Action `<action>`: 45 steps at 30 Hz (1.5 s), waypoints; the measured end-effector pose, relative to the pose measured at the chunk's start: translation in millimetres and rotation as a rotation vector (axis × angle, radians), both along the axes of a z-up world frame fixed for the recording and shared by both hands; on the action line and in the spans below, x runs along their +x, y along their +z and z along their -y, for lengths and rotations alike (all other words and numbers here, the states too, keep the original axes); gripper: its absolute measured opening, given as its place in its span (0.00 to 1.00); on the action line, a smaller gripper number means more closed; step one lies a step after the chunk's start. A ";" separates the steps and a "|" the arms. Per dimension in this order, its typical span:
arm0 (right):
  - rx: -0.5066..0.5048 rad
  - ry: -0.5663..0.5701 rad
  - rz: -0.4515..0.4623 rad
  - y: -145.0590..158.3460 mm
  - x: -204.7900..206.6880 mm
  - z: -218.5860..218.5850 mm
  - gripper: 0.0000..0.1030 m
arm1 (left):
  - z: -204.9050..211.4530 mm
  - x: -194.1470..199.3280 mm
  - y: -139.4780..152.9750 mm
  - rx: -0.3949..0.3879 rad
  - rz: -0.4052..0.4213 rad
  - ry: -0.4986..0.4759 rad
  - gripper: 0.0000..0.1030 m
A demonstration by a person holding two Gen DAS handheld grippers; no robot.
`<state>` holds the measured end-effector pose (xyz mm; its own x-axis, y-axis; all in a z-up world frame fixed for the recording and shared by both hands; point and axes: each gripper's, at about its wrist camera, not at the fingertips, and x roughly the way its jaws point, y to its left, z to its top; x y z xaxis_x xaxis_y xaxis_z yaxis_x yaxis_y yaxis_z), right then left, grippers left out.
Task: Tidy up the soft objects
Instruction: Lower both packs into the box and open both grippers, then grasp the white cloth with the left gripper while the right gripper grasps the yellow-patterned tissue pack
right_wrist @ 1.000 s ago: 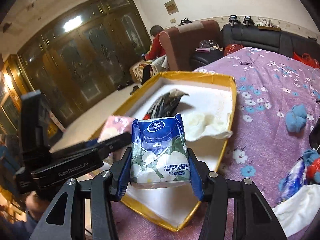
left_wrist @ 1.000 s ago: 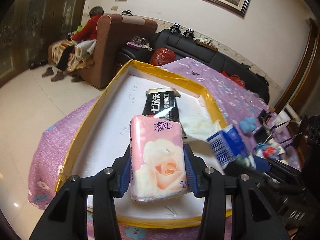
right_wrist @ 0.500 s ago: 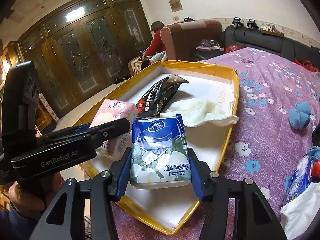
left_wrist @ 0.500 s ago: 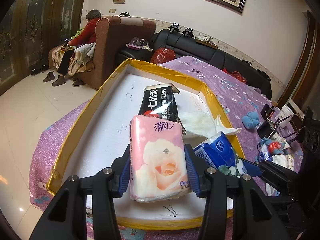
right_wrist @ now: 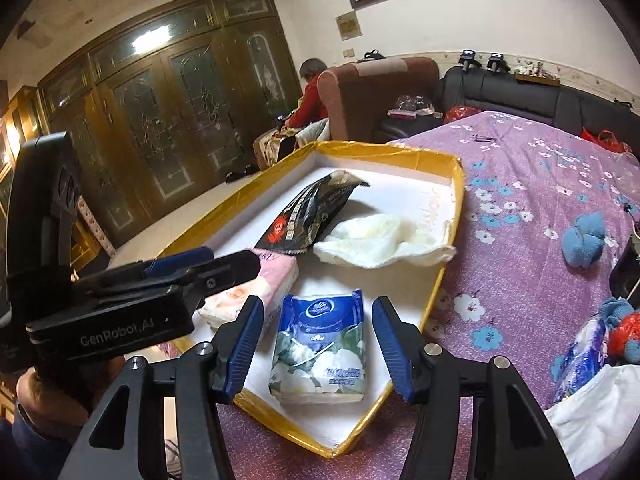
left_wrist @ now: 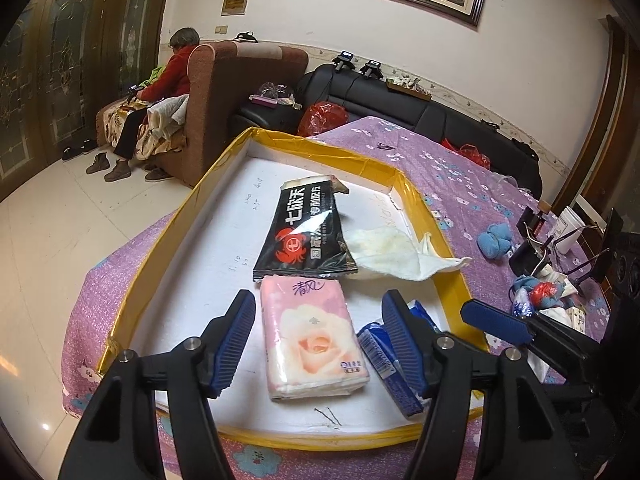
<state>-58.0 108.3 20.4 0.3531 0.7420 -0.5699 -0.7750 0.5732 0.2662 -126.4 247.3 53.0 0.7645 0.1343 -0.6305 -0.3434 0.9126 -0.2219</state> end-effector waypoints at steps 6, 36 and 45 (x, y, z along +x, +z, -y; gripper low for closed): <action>0.025 -0.029 -0.030 6.7 8.2 8.1 0.60 | 5.3 -3.8 6.6 0.011 0.011 -0.009 0.65; 0.098 -0.251 -0.100 15.3 36.5 149.3 0.63 | 71.4 9.6 20.6 0.070 0.001 -0.175 0.68; 0.195 -0.452 -0.143 17.9 60.2 215.8 0.67 | 131.2 28.1 18.8 0.052 -0.030 -0.344 0.74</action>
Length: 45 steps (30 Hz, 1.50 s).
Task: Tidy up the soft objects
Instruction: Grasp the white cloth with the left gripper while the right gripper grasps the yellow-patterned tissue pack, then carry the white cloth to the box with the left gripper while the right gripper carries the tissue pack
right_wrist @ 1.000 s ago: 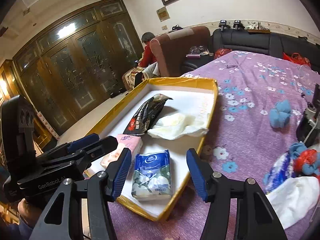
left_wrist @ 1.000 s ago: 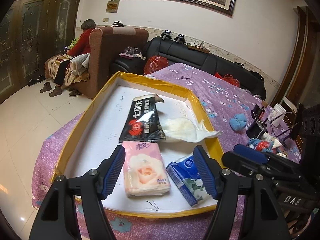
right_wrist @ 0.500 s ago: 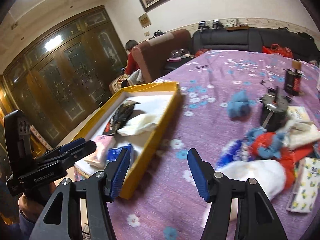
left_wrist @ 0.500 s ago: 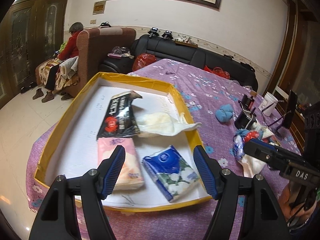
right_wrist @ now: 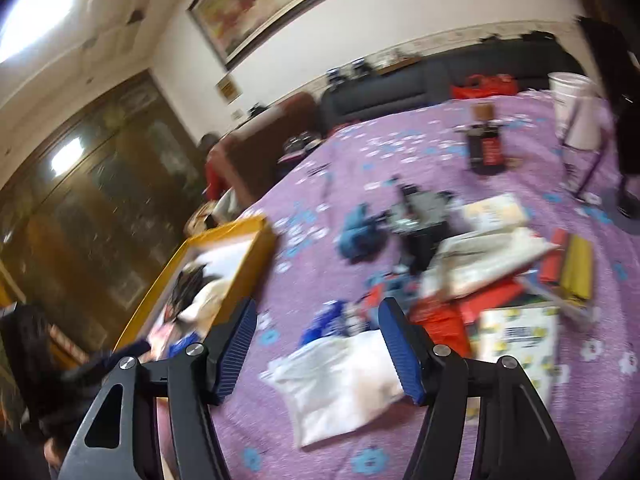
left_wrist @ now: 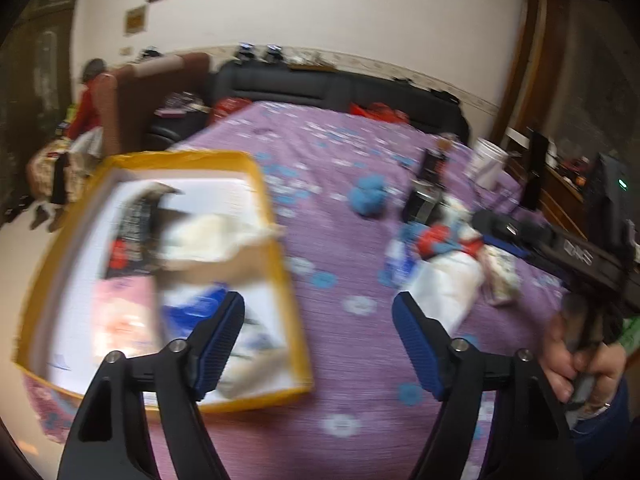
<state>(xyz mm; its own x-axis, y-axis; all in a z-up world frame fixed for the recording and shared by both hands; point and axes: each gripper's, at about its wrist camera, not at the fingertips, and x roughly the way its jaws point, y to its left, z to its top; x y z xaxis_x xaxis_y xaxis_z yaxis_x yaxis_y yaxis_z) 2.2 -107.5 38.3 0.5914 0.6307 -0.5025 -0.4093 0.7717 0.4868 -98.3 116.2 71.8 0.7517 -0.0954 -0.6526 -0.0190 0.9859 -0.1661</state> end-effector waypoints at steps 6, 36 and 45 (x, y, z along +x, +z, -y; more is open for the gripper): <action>0.021 -0.138 -0.060 -6.5 11.4 29.9 0.66 | 66.6 31.7 -23.3 -0.002 -0.096 -0.159 0.74; -0.246 -0.298 -0.197 -50.6 7.8 43.6 0.79 | 85.5 60.5 -43.7 -0.031 -0.092 -0.222 0.16; -0.165 -0.282 0.180 -1.2 -35.9 34.6 0.55 | 80.4 59.1 -52.2 -0.073 -0.073 -0.215 0.16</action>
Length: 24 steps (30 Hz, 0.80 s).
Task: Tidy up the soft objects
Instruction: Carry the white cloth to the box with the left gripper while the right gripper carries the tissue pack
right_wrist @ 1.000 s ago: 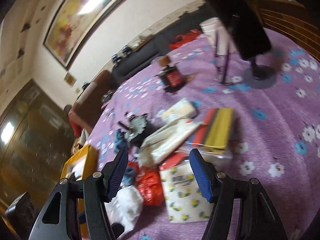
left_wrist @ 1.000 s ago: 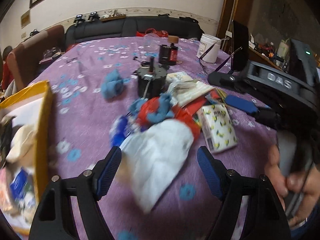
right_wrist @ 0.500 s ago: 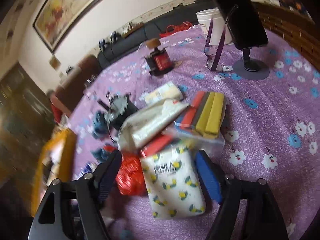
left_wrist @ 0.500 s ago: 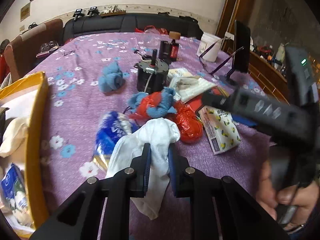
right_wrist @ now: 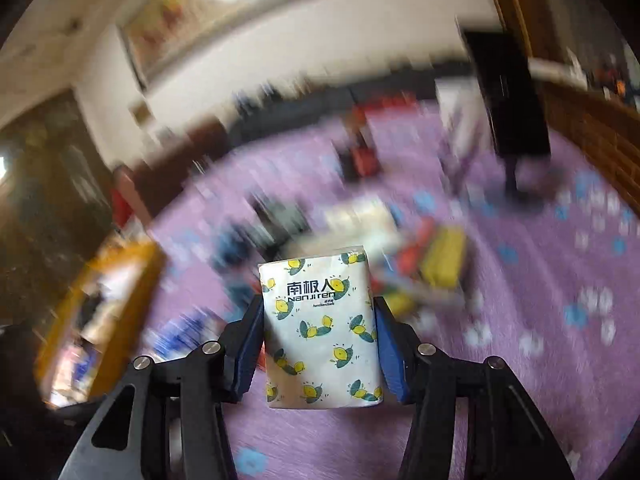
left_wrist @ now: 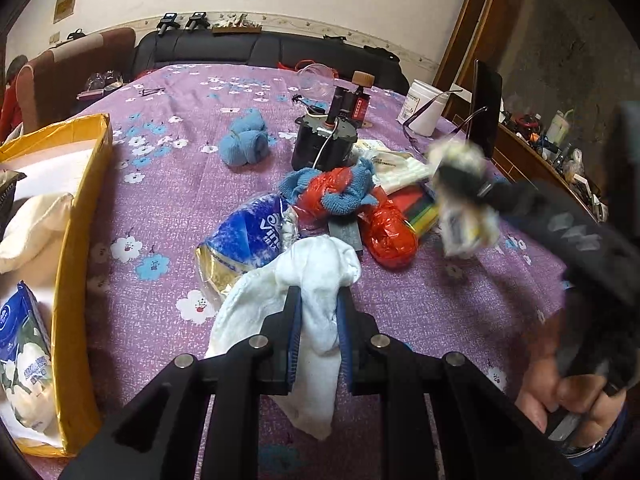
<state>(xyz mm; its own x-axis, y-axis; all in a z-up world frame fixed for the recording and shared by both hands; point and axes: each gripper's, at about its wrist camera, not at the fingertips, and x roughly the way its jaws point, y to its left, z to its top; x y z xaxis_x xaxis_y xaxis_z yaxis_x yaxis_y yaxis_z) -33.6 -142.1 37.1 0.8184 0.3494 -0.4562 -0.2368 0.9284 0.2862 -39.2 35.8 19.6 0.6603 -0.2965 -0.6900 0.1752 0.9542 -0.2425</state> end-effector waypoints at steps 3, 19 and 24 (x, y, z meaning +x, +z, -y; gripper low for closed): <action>0.003 0.083 0.079 8.0 -13.7 -11.5 0.55 | 0.7 -0.5 1.7 -0.001 0.003 0.001 0.16; 0.020 0.104 0.010 0.9 -4.6 -14.3 0.55 | -7.2 -21.5 38.5 -0.005 0.094 0.035 0.16; 0.004 0.119 0.005 0.7 -4.6 -20.2 0.55 | -19.5 -26.8 51.6 -0.020 0.121 0.060 0.16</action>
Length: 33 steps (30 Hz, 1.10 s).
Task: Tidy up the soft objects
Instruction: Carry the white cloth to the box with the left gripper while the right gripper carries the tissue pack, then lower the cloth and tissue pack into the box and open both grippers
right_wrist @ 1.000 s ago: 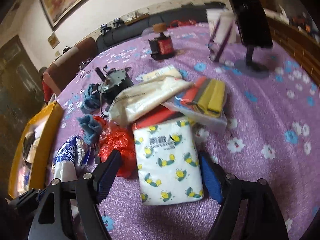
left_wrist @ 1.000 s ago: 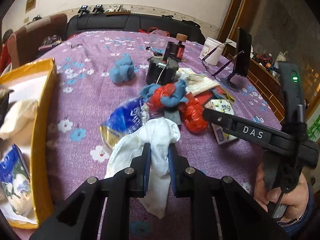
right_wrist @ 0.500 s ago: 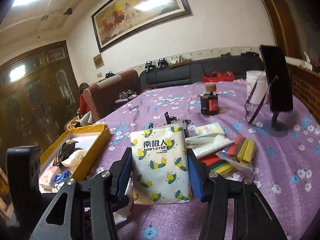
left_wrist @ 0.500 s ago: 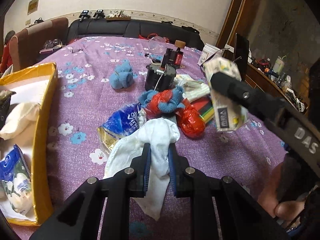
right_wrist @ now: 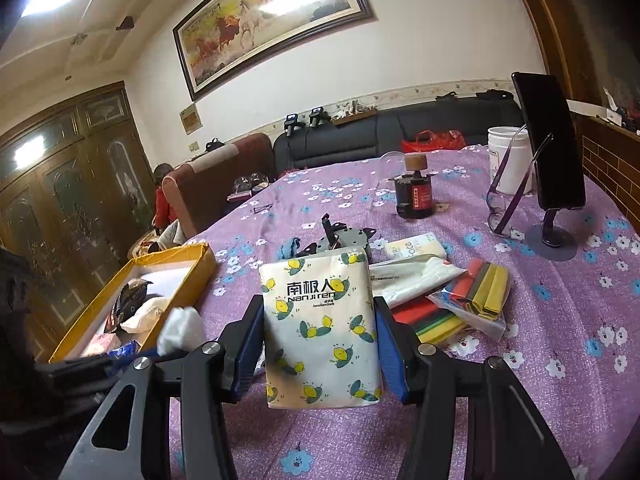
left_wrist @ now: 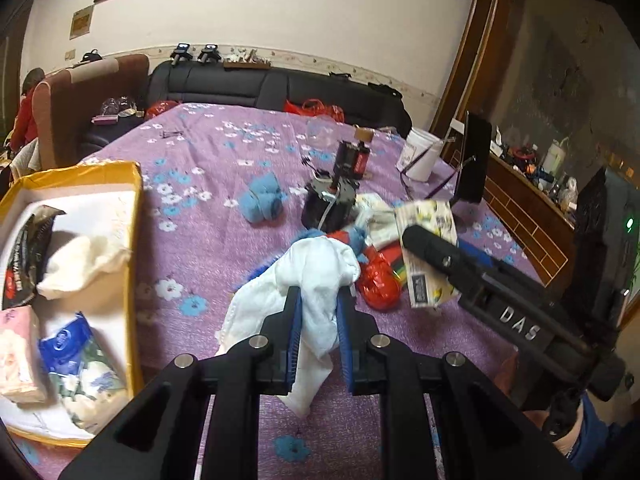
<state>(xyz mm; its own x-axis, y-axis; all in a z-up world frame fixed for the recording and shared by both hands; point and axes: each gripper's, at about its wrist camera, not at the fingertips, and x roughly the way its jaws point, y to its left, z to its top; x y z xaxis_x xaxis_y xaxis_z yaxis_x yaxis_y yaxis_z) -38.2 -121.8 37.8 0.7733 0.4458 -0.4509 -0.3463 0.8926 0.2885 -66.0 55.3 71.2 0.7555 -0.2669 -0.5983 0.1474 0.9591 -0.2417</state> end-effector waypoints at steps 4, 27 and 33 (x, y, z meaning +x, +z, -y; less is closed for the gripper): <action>-0.011 0.026 -0.006 0.9 -0.9 -6.7 0.55 | -11.8 -5.1 8.8 -0.016 0.027 0.023 0.16; 0.000 0.308 -0.104 19.7 -16.3 -99.6 0.55 | -141.5 -40.0 32.4 -0.126 0.118 0.300 0.16; 0.008 0.392 -0.133 27.0 -13.6 -140.8 0.56 | -167.0 -48.3 25.3 -0.131 0.113 0.368 0.16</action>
<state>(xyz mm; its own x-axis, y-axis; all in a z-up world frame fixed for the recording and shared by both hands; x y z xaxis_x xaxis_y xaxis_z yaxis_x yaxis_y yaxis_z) -51.8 19.0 64.8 0.4799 0.6987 -0.5306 -0.6186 0.6983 0.3601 -114.3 222.3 96.6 0.8740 -0.0349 -0.4846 -0.1672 0.9149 -0.3675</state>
